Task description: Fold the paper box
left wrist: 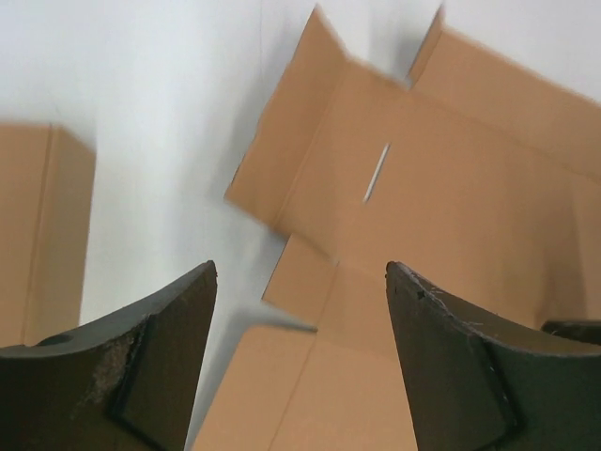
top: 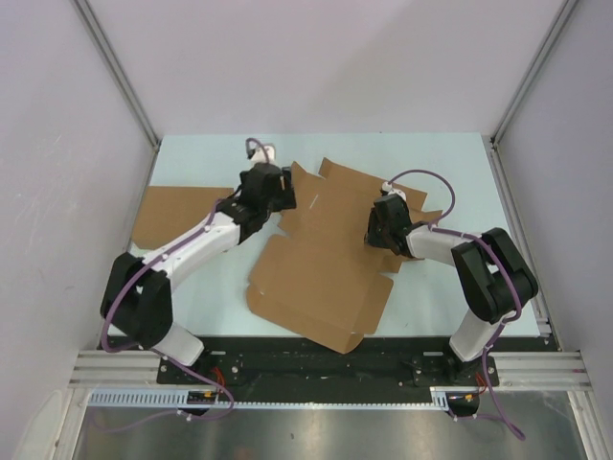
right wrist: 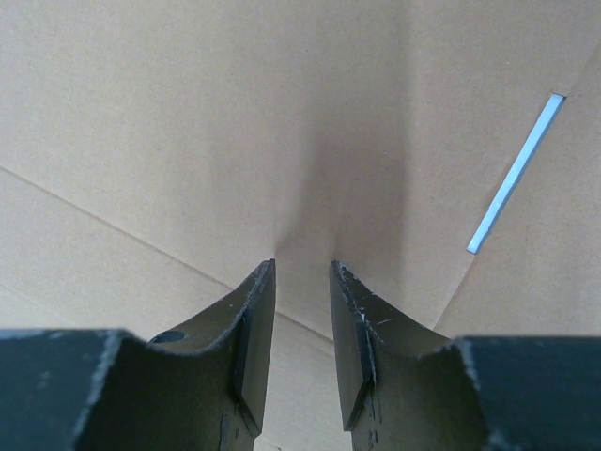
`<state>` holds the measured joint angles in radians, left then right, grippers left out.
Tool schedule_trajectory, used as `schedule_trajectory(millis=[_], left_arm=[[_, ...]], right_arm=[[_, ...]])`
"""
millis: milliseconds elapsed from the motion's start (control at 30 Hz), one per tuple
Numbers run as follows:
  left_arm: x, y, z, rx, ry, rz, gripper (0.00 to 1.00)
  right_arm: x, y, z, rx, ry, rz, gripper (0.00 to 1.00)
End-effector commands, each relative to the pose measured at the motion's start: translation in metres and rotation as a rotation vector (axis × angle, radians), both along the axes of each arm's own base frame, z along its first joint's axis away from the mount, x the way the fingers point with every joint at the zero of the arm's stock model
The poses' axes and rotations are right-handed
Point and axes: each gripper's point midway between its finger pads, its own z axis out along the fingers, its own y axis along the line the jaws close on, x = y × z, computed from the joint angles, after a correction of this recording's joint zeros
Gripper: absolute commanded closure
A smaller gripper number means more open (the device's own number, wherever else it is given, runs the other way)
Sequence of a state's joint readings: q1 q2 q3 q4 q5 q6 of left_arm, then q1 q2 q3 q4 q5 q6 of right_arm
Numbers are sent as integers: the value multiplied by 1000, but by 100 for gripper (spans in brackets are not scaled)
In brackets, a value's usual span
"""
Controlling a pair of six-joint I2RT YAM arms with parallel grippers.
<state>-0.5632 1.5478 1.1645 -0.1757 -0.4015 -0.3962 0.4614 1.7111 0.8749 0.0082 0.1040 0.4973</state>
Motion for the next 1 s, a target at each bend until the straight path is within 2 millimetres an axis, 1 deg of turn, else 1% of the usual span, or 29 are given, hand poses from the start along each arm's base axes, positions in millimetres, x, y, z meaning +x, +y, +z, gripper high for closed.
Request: schedule_trajectory(millis=[0,33,67,133,233,267,300,500,633,667,700,733,800,833,867,967], left_arm=[[-24,-2,-59,-177,158,-35,22],[-29,-7,-65,-208,184,-68,24],[-31,-4,-74,-215,205,-67,24],[-30,-2,-78,-218,219,-60,24],[-28,-2,-92,-200,269,-52,25],[-27,-2,-100,-197,290,-45,25],[-25,-1,-103,-202,298,-34,26],[-16,-2,-110,-219,301,-29,28],[-8,-3,-120,-208,318,-19,34],[-7,-3,-122,-212,321,-16,35],[-5,-6,-121,-226,315,-25,40],[-3,-7,-121,-229,311,-25,43],[1,-9,-116,-234,291,-34,46],[2,-9,-117,-229,292,-36,47],[2,-7,-119,-212,300,-36,47],[5,-4,-119,-194,286,-29,55]], right_arm=[[-32,3,-19,-11,107,38,65],[-32,4,-18,-11,104,45,65],[-32,5,-17,-12,103,51,65],[-33,7,-15,-19,93,61,65],[-34,8,-14,-20,87,62,65],[-34,9,-13,-15,86,63,64],[-33,9,-11,-14,81,64,64],[-35,10,-17,-13,92,65,65],[-36,10,-17,-10,92,65,65],[-35,11,-17,-7,90,67,65],[-36,10,-19,-9,95,67,65],[-37,10,-20,-11,98,67,65],[-36,10,-19,-9,97,68,65],[-36,10,-20,-10,99,68,65],[-37,10,-20,-11,98,67,65],[-37,11,-18,-9,94,69,65]])
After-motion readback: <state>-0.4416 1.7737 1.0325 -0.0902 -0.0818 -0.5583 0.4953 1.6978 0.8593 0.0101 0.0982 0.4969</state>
